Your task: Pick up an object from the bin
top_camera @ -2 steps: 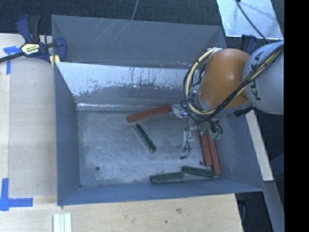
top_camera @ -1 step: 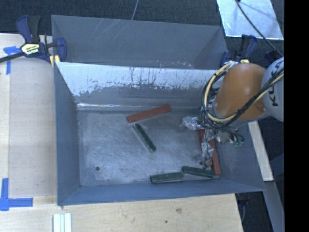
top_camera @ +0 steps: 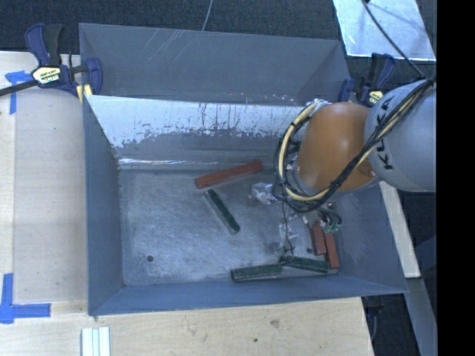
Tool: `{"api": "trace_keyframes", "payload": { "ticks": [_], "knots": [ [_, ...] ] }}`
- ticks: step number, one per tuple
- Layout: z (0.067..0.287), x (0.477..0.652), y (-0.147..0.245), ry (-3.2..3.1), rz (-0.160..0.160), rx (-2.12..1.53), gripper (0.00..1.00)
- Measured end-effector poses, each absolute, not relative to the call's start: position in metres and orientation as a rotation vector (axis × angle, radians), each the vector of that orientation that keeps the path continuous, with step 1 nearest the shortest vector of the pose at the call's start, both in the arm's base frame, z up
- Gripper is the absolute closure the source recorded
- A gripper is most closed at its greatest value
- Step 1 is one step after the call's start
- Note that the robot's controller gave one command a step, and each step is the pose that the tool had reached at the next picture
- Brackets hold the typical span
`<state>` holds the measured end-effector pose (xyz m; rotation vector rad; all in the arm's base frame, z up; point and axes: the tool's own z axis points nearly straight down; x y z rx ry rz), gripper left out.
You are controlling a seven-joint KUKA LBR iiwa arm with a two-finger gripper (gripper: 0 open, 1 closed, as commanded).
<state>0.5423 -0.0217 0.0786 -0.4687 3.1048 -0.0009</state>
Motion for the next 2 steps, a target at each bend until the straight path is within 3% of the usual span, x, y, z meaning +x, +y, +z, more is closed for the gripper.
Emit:
{"api": "trace_keyframes", "payload": {
  "ticks": [1,2],
  "knots": [
    [0.0772,0.5432,0.0321,3.11,0.004,-0.411,0.0],
    [0.0807,0.5473,0.0307,3.114,0.008,-0.422,0.0]
  ]
}}
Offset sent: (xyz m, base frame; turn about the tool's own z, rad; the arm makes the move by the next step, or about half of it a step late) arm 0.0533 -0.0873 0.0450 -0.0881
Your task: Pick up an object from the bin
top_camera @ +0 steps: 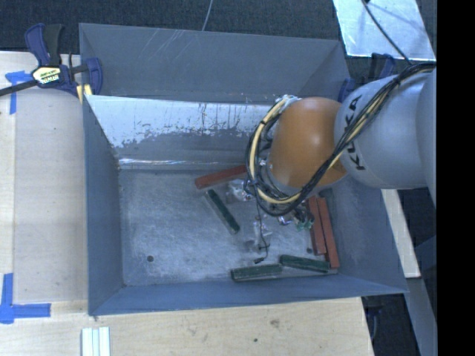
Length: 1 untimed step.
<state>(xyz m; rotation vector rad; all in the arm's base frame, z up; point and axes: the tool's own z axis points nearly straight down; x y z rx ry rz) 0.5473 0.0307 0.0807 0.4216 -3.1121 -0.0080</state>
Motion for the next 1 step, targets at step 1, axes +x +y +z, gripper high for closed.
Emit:
{"api": "trace_keyframes", "payload": {
  "ticks": [1],
  "knots": [
    [0.0786,0.5866,0.0463,-3.059,0.002,0.722,0.0]
  ]
}}
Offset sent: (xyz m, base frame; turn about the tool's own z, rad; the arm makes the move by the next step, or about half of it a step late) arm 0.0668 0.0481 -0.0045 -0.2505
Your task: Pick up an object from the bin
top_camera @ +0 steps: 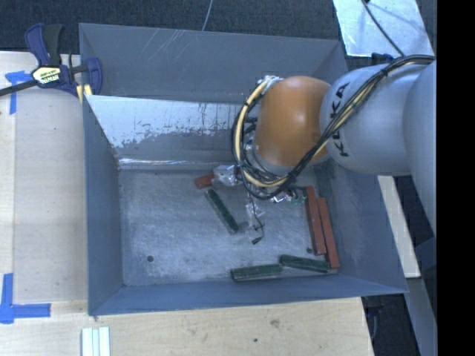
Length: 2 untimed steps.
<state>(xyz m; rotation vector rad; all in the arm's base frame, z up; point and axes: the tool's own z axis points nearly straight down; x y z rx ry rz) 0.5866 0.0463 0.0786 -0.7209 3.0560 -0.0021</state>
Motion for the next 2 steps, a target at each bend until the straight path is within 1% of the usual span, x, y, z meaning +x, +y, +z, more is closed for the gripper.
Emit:
{"api": "trace_keyframes", "payload": {
  "ticks": [1,2],
  "knots": [
    [0.077,0.615,0.081,3.031,0.003,-0.808,0.0],
    [0.085,0.61,0.053,3.041,0.002,-0.781,0.0]
  ]
}}
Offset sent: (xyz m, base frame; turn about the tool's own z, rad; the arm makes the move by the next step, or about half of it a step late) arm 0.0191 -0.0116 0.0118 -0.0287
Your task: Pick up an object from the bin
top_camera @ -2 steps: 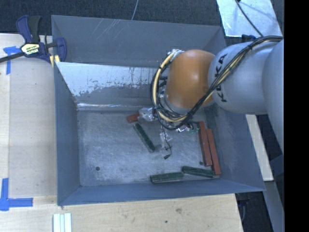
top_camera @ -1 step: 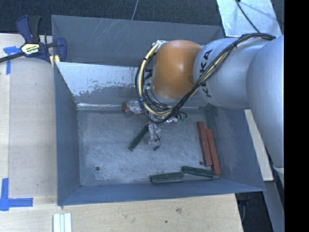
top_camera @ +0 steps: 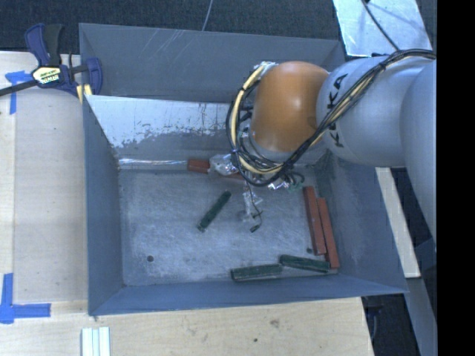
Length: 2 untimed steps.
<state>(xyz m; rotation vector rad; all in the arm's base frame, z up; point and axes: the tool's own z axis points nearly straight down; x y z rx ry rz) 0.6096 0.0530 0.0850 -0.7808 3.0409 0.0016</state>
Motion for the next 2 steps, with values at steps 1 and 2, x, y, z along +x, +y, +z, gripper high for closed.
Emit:
{"api": "trace_keyframes", "payload": {
  "ticks": [1,2],
  "knots": [
    [0.0715,0.6076,0.1244,3.104,0.004,-0.438,1.0],
    [0.0716,0.6077,0.1244,3.104,0.004,-0.438,1.0]
  ]
}}
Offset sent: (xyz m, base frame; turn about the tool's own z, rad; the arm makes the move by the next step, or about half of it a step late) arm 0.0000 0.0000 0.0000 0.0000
